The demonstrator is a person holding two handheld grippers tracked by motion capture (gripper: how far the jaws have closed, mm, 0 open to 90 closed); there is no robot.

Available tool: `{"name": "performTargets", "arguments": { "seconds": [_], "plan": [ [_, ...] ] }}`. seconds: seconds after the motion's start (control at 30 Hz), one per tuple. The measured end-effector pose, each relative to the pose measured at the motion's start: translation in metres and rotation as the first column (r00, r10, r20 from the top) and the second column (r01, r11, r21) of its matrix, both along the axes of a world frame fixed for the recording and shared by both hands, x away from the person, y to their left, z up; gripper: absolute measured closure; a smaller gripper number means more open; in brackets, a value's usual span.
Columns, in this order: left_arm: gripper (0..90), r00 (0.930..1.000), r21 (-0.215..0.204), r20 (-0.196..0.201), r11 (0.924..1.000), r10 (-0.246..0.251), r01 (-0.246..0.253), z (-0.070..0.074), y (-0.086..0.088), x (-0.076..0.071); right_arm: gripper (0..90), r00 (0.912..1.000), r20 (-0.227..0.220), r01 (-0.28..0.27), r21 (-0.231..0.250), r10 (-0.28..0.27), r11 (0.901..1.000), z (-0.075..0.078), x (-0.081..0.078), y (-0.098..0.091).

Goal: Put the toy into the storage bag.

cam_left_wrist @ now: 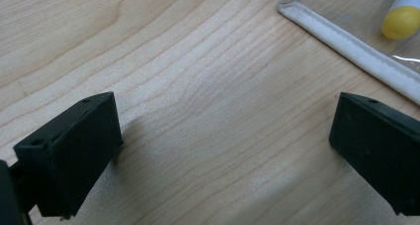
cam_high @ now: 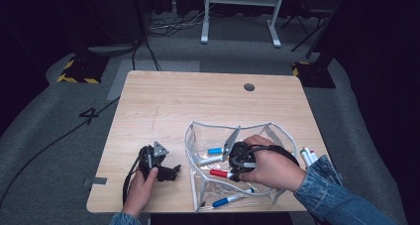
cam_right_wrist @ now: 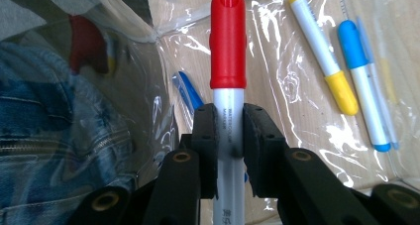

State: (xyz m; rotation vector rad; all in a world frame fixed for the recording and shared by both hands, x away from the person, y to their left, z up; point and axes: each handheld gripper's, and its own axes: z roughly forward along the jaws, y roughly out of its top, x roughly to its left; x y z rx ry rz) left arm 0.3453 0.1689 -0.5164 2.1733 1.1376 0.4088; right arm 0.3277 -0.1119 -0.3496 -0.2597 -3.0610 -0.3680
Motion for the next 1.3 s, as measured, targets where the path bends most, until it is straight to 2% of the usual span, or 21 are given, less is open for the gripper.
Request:
{"name": "performTargets", "arguments": {
  "seconds": [0.27, 0.77, 0.8, 0.83, 0.87, 0.93, 0.97, 1.03, 1.1, 1.13, 1.23, 1.3],
  "plan": [
    [0.1, 1.0, 0.0, 0.0, 1.0, 0.0, 0.0, 0.0, 0.0, 0.0, 77.3, 0.9986, -0.017, -0.05, -0.051, 0.049, 0.9974, -0.019, 0.001, 0.006],
    [0.1, 1.0, 0.0, 0.0, 1.0, 0.0, 0.0, 0.0, 0.0, 0.0, 76.9, 0.9932, -0.072, -0.101, -0.136, 0.092, 0.9856, -0.048, 0.0, 0.01],
    [0.1, 1.0, 0.0, 0.0, 1.0, 0.0, 0.0, 0.0, 0.0, 0.0, 74.2, 0.9928, -0.077, -0.101, -0.138, 0.091, 0.9852, -0.049, 0.0, 0.01],
    [0.1, 1.0, 0.0, 0.0, 1.0, 0.0, 0.0, 0.0, 0.0, 0.0, 67.6, 0.9931, -0.076, -0.099, -0.137, 0.089, 0.9856, -0.05, 0.0, 0.01],
    [0.1, 1.0, 0.0, 0.0, 1.0, 0.0, 0.0, 0.0, 0.0, 0.0, 62.3, 0.9945, -0.05, -0.097, -0.113, 0.092, 0.9888, -0.051, 0.002, 0.01],
    [0.1, 1.0, 0.0, 0.0, 1.0, 0.0, 0.0, 0.0, 0.0, 0.0, 57.9, 0.995, 0.016, -0.097, -0.1, 0.099, 0.9903, -0.048, 0.004, 0.01],
    [0.1, 1.0, 0.0, 0.0, 1.0, 0.0, 0.0, 0.0, 0.0, 0.0, 57.1, 0.9954, 0.032, -0.087, -0.091, 0.091, 0.992, -0.045, 0.004, 0.009],
    [0.1, 1.0, 0.0, 0.0, 1.0, 0.0, 0.0, 0.0, 0.0, 0.0, 55.7, 0.9968, 0.055, -0.055, -0.043, 0.057, 0.9976, -0.039, 0.006, 0.007],
    [0.1, 1.0, 0.0, 0.0, 1.0, 0.0, 0.0, 0.0, 0.0, 0.0, 54.9, 0.9944, 0.094, -0.048, -0.009, 0.048, 0.9988, -0.03, 0.007, 0.005],
    [0.1, 1.0, 0.0, 0.0, 1.0, 0.0, 0.0, 0.0, 0.0, 0.0, 53.3, 0.9938, 0.109, -0.022, 0.017, 0.02, 0.9996, -0.025, 0.006, 0.004],
    [0.1, 1.0, 0.0, 0.0, 1.0, 0.0, 0.0, 0.0, 0.0, 0.0, 53.6, 0.9907, 0.128, 0.033, 0.11, -0.047, 0.9934, -0.009, 0.006, -0.001],
    [0.1, 1.0, 0.0, 0.0, 1.0, 0.0, 0.0, 0.0, 0.0, 0.0, 54.2, 0.986, 0.15, 0.049, 0.153, -0.072, 0.987, 0.002, 0.005, -0.005]
  ]
}}
